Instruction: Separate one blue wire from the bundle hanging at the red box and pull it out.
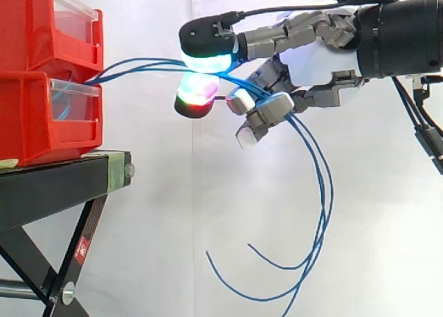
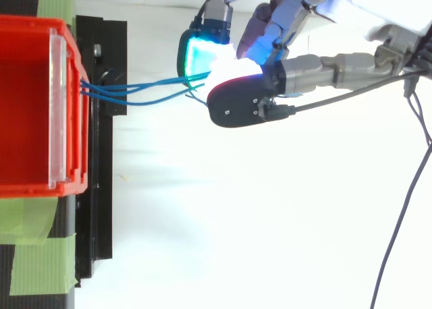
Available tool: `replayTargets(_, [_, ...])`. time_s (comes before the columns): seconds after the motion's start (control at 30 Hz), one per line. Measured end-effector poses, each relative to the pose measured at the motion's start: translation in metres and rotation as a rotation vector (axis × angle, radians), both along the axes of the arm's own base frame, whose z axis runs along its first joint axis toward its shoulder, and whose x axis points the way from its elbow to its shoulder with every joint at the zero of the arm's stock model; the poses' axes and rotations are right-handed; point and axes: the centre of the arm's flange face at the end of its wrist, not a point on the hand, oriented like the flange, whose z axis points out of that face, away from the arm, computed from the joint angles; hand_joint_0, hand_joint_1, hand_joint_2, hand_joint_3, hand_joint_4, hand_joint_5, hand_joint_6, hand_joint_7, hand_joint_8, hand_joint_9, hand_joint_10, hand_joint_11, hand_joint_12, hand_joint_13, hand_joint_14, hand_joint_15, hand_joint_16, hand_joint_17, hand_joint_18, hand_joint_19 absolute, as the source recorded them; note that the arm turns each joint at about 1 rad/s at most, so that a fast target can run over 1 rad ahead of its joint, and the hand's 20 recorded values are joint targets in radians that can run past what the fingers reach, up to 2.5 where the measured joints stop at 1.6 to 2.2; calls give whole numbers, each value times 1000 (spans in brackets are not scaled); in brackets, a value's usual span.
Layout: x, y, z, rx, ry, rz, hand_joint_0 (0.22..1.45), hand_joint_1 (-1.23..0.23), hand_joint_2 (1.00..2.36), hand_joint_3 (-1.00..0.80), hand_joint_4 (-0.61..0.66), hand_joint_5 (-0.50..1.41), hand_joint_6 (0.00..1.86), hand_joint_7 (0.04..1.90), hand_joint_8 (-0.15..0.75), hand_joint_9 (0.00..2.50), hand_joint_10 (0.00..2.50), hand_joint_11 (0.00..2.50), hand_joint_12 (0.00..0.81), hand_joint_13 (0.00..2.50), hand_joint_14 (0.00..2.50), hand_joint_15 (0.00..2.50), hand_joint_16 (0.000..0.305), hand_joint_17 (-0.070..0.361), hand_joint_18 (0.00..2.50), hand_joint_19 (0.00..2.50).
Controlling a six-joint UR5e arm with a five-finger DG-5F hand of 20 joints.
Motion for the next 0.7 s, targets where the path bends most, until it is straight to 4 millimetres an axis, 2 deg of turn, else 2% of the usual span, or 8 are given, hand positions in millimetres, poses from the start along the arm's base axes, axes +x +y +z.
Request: replayTargets(0.7, [0, 0, 0, 4, -1, 0, 737, -905, 1019, -303, 181, -252, 878, 1012, 375, 1145, 21, 1101, 320, 1343, 217, 1768, 50, 113, 714, 727])
